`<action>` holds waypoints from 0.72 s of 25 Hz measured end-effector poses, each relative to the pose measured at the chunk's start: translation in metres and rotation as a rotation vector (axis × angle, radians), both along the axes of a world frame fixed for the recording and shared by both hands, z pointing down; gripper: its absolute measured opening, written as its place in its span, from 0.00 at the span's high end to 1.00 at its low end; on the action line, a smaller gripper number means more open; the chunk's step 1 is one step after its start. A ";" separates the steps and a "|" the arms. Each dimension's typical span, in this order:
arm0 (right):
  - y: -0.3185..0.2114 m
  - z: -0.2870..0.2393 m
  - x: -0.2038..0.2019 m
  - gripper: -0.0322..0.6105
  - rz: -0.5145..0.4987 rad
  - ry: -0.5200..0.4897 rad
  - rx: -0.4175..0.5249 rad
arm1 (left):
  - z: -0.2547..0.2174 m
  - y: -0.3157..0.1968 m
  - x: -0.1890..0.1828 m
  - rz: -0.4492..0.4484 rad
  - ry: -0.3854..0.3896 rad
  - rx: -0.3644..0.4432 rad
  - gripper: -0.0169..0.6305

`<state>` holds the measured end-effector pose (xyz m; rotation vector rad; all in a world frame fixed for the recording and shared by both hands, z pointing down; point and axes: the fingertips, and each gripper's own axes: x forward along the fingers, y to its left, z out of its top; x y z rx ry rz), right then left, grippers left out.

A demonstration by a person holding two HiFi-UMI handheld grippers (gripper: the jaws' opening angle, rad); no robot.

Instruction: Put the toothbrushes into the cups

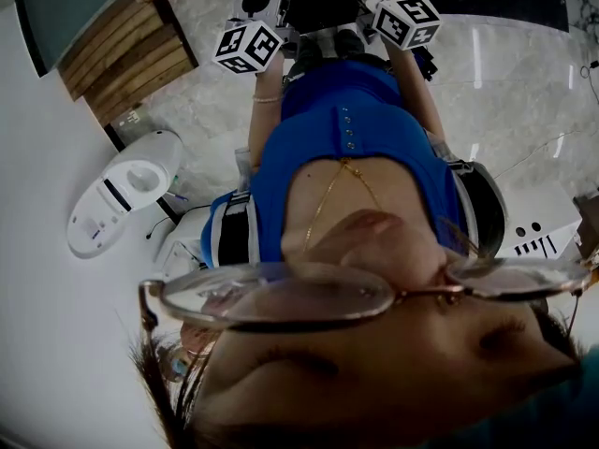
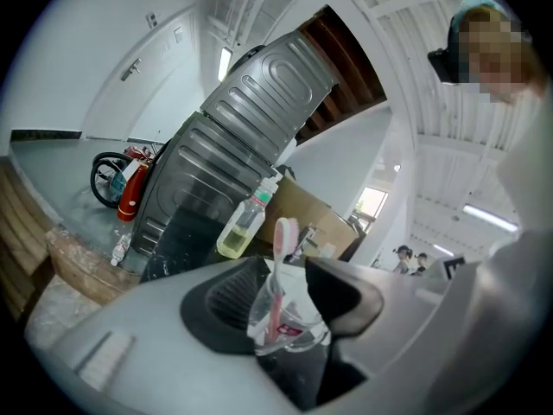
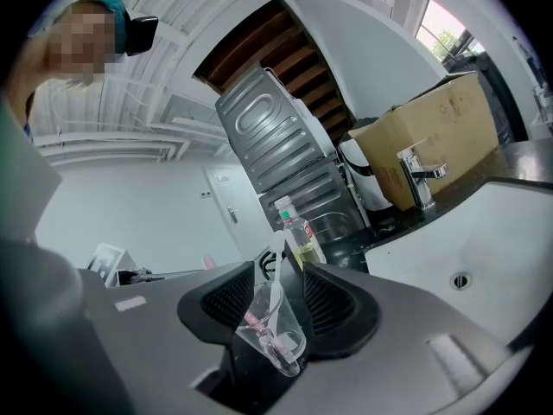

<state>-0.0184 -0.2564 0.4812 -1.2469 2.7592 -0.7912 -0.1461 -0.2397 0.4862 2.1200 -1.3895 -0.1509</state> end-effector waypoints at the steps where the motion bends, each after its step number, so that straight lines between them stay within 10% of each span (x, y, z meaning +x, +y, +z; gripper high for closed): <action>1: 0.000 0.000 -0.001 0.69 -0.003 0.003 0.000 | 0.000 0.001 -0.001 -0.005 -0.005 -0.002 0.71; 11: 0.002 0.009 -0.004 0.69 -0.035 0.037 -0.014 | 0.008 0.010 -0.002 -0.002 -0.040 -0.022 0.71; 18: 0.010 0.003 -0.006 0.84 -0.067 0.210 0.085 | -0.004 0.018 0.006 0.037 -0.136 0.027 0.88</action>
